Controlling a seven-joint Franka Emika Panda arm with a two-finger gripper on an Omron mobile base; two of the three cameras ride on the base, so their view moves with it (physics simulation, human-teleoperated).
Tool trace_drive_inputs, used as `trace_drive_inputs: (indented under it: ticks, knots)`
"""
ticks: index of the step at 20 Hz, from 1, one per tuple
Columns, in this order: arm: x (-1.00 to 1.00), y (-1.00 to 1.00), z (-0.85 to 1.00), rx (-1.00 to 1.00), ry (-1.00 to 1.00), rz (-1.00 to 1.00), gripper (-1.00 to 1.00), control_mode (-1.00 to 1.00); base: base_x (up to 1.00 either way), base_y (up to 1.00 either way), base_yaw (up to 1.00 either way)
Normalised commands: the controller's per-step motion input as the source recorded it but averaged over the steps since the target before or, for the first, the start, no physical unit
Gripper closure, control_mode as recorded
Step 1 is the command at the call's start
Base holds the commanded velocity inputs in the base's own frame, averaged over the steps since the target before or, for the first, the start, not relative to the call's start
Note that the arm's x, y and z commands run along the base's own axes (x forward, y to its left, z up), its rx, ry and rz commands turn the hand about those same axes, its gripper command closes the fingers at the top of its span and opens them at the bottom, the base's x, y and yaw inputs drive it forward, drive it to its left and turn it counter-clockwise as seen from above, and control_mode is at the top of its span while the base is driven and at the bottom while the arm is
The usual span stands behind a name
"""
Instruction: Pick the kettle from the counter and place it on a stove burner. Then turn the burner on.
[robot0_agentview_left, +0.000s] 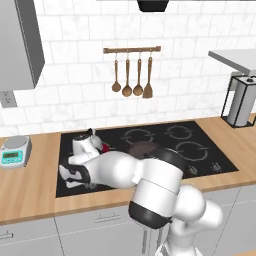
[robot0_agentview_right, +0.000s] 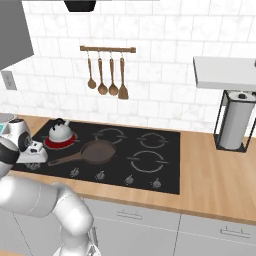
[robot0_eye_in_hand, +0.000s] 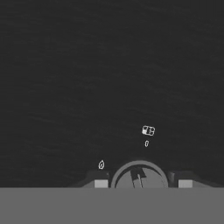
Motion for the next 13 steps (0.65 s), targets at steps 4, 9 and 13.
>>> trace_drive_inputs:
  ticks: [4,9,13]
  knots:
    - [-0.04,0.04,-0.2,-0.04,0.0,0.26,1.0,-1.0,0.0,0.0,0.0]
    - [-0.02,0.02,-0.21,-0.03,0.0,0.25,1.0,-1.0,0.0,0.0,0.0]
    - [0.0,0.0,-0.1,-0.03,0.03,0.15,1.0,-1.0,0.0,0.0,0.0]
